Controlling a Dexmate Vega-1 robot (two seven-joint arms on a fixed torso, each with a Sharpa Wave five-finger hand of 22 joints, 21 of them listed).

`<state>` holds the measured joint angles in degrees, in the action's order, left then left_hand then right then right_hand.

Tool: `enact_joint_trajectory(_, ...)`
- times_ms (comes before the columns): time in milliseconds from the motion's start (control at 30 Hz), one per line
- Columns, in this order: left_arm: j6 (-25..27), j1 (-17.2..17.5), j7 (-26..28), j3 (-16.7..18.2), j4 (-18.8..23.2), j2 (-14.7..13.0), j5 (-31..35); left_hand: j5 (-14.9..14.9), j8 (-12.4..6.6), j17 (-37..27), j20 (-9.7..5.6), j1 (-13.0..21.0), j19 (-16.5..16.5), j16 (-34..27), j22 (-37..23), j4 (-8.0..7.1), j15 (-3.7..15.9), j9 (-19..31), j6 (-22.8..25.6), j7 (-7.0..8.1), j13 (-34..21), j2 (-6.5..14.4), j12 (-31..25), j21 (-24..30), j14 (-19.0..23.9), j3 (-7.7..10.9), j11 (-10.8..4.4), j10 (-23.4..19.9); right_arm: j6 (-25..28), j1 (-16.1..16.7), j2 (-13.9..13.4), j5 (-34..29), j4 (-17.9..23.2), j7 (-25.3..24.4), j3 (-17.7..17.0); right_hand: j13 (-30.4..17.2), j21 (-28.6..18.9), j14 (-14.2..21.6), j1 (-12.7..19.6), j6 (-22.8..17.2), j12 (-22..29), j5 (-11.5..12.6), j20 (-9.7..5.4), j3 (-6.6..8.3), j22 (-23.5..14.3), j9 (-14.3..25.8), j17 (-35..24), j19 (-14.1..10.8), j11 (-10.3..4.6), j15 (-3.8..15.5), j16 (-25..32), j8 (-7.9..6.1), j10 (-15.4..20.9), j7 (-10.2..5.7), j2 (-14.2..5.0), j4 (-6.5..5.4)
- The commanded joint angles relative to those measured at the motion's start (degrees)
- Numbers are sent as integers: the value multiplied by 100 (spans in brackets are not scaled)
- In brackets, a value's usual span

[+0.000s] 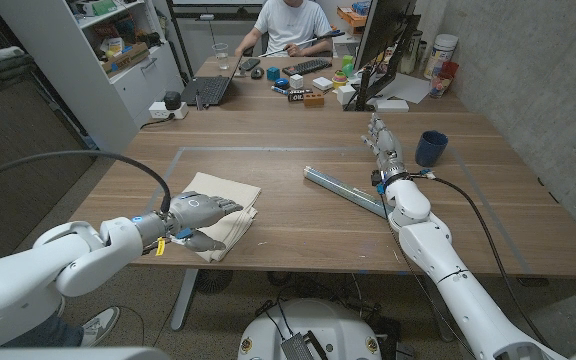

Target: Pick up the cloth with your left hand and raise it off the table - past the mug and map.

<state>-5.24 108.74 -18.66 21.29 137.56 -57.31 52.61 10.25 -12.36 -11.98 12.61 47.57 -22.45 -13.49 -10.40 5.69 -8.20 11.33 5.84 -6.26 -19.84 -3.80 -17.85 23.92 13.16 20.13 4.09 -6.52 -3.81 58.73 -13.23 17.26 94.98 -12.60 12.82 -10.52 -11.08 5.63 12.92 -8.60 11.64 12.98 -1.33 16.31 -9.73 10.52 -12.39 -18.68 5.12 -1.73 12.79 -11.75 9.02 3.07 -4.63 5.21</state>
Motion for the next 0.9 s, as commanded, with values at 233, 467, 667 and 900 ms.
enact_joint_trajectory(233,141,285,-328,24,131,257,576,39,-40,-12,5,-10,35,24,-14,20,-15,20,93,-12,-56,42,-55,-73,-9,-14,-17,-88,-52,47,72,0,-100,-28,8,-31,-12,77,-53,-64,-7,10,48,-4,-13,21,-26,-43,15,-1,2,20,47,-9,11,-15)
enact_joint_trajectory(467,747,249,-435,-319,274,368,1557,37,-39,-11,6,-46,47,16,-15,14,-41,19,106,-11,-80,45,-64,-99,11,-39,19,-100,-168,113,74,46,-143,8,-36,-31,-12,76,-56,-71,-6,10,47,-4,-13,21,-27,-44,12,2,-1,20,55,-9,10,-14)
enact_joint_trajectory(667,1013,109,-409,-492,172,391,1418,32,-32,-12,7,-103,50,11,-18,-5,-86,18,106,-25,-104,55,-61,-121,23,-69,77,-79,-167,151,44,57,-128,20,-62,-31,-13,88,-59,-79,-5,10,51,-4,-14,21,-28,-48,25,2,1,20,67,-27,10,-13)
enact_joint_trajectory(900,1087,197,-196,-498,123,375,1200,28,-30,-14,7,-140,54,10,-19,-19,-95,17,114,-32,-126,79,-66,-143,21,-86,87,-83,-216,146,29,68,-147,65,-70,-31,-13,91,-62,-86,-7,10,50,-5,-14,21,-29,-48,11,-1,-1,21,71,-34,13,-10)
